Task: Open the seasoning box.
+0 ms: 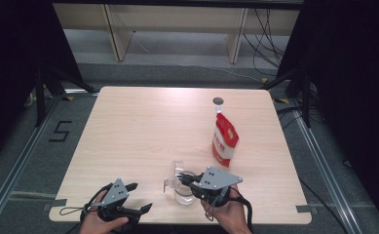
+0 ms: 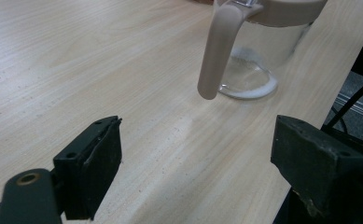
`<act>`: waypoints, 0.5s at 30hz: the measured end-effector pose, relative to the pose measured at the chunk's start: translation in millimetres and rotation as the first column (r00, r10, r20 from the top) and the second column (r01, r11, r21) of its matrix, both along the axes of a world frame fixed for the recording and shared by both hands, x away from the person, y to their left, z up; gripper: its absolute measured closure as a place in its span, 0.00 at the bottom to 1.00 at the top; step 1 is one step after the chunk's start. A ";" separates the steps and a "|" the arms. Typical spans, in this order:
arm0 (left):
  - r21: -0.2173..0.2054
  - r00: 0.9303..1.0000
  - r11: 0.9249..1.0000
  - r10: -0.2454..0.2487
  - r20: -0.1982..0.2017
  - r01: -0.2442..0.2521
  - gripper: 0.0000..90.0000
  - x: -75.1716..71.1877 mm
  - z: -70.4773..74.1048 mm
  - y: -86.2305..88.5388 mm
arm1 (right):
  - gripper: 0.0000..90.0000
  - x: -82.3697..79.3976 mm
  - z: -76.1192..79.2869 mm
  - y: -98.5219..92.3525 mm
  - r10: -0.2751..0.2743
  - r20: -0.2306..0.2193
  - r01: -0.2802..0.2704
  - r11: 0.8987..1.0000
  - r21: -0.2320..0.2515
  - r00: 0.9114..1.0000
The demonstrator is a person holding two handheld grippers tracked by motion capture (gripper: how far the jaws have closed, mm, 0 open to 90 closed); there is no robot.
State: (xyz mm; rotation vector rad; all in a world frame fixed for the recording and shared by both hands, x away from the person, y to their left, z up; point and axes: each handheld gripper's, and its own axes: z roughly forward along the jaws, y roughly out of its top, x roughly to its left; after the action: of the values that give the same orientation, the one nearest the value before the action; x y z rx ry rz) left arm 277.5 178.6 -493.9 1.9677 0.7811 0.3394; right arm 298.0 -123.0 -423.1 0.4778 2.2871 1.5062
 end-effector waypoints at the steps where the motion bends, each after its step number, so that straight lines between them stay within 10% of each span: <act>1: 0.012 1.000 1.000 -0.004 -0.004 0.004 0.18 0.0 0.6 1.0 | 0.99 1.0 0.1 1.1 0.013 0.004 -0.013 1.000 0.000 1.000; 15: 0.020 1.000 1.000 -0.001 -0.021 0.001 0.18 -2.6 0.4 -1.0 | 0.95 2.8 -0.3 7.4 0.015 0.007 -0.015 1.000 -0.001 1.000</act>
State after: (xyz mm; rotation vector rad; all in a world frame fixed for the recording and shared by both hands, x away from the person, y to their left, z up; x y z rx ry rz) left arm 275.0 177.6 -493.4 1.9932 0.7929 0.3276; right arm 300.8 -115.7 -423.4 0.4548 2.2906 1.5119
